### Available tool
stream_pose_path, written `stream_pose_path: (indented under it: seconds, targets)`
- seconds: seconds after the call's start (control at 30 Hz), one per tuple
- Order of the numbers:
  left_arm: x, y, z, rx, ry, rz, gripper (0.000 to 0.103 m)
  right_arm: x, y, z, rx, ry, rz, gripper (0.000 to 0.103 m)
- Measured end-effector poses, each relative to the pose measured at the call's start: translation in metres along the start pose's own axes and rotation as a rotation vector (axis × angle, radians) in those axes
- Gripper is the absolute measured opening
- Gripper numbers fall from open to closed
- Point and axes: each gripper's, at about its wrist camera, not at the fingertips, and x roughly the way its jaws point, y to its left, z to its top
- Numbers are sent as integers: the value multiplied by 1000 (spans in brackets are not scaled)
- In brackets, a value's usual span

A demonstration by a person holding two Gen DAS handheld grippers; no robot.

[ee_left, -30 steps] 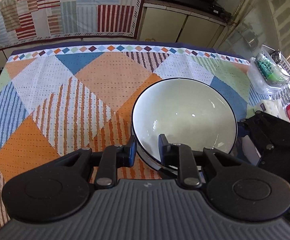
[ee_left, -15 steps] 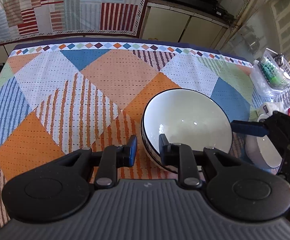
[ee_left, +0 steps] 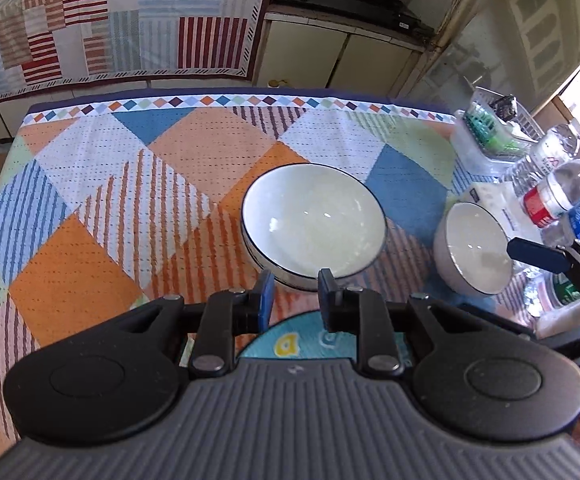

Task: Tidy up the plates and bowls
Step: 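Open both grippers and pull back from the stacked bowls, then move both grippers to the white bowl beside the tissue pack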

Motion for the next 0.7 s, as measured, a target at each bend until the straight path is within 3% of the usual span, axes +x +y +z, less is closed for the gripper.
stream_pose_path:
  seconds: [0.2, 0.37, 0.7]
  targets:
    - [-21, -25, -12, 52, 16, -25, 24, -34, -16, -9, 110, -79, -61, 97]
    - [-37, -47, -21, 106, 26, -36, 30, -59, -20, -10, 110, -110, -117, 97]
    - [-40, -91, -24, 203, 48, -36, 41, -76, -31, -39, 127, -100, -159, 97]
